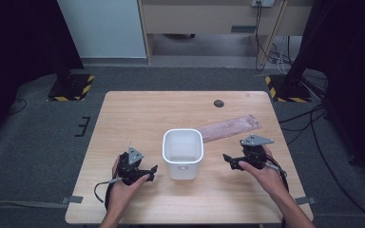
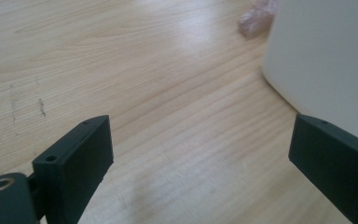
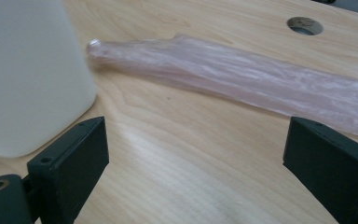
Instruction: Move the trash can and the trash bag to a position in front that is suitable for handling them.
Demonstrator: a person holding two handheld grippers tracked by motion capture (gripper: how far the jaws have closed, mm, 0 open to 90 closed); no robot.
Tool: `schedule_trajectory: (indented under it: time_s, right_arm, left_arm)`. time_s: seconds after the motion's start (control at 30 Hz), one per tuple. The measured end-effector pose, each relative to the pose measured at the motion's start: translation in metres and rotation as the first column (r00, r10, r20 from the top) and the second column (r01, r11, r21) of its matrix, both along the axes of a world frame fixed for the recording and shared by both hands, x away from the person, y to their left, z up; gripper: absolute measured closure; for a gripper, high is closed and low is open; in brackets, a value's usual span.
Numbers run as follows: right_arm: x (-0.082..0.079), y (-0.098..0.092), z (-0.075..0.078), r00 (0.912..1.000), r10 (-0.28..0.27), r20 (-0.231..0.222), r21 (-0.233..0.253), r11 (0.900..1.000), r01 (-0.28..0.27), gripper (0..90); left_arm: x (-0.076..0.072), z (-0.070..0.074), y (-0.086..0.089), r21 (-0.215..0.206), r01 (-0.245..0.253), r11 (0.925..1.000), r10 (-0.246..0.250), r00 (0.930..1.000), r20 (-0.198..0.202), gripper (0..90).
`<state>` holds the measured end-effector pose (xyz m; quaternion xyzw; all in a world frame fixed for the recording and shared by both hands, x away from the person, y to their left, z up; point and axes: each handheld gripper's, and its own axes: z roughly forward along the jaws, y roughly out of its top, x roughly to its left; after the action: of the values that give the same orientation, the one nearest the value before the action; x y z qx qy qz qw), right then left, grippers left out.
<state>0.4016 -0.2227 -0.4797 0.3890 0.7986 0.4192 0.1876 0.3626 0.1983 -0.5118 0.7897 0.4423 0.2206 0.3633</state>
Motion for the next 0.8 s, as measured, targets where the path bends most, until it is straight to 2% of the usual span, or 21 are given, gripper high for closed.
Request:
schedule_trajectory:
  time_s: [0.1,0.13,0.23,0.3,0.37,0.4,0.57,0.7,0.8]
  right_arm:
    - [0.008,-0.005,0.001,0.9998,-0.022,0.002,0.007,1.000,0.022,6.9]
    - [0.016,-0.008,0.001,0.9997,-0.025,0.007,-0.015,1.000,0.025,6.9]
    - [0.022,-0.012,0.001,0.9994,-0.035,0.005,-0.010,0.999,0.035,7.6]
    - [0.036,-0.016,0.001,0.9987,-0.050,0.000,-0.028,0.998,0.050,7.3]
    - [0.040,-0.018,0.002,0.9982,-0.060,0.005,-0.018,0.998,0.060,8.2]
    - [0.048,-0.019,0.004,0.9980,-0.063,0.002,-0.021,0.998,0.063,7.6]
    - [0.066,-0.018,0.011,0.9980,-0.061,0.018,-0.012,0.998,0.061,7.5]
    - [0.076,-0.016,0.011,0.9977,-0.066,0.016,-0.026,0.997,0.066,8.1]
    - [0.086,-0.010,0.006,0.9976,-0.068,-0.009,-0.033,0.997,0.068,8.0]
  left_arm:
    - [0.006,-0.002,0.002,0.009,-0.003,1.0000,0.003,1.0000,-0.008,5.5]
    - [0.011,-0.005,0.004,0.009,-0.008,0.9999,0.009,0.9999,-0.011,5.6]
    - [0.016,-0.008,0.006,0.018,-0.010,0.9998,0.011,0.9996,-0.027,5.5]
    - [0.021,-0.009,0.008,0.018,-0.016,0.9997,0.016,0.9992,-0.037,5.5]
    - [0.022,-0.010,0.008,0.016,-0.014,0.9998,0.014,0.9991,-0.040,5.4]
    - [0.023,-0.010,0.009,0.019,-0.018,0.9997,0.019,0.9988,-0.045,5.4]
    - [0.025,-0.013,0.011,0.028,-0.018,0.9994,0.020,0.9973,-0.071,5.2]
    - [0.025,-0.014,0.012,0.025,-0.020,0.9995,0.022,0.9973,-0.070,4.9]
    - [0.026,-0.016,0.014,0.025,-0.017,0.9996,0.019,0.9966,-0.080,4.8]
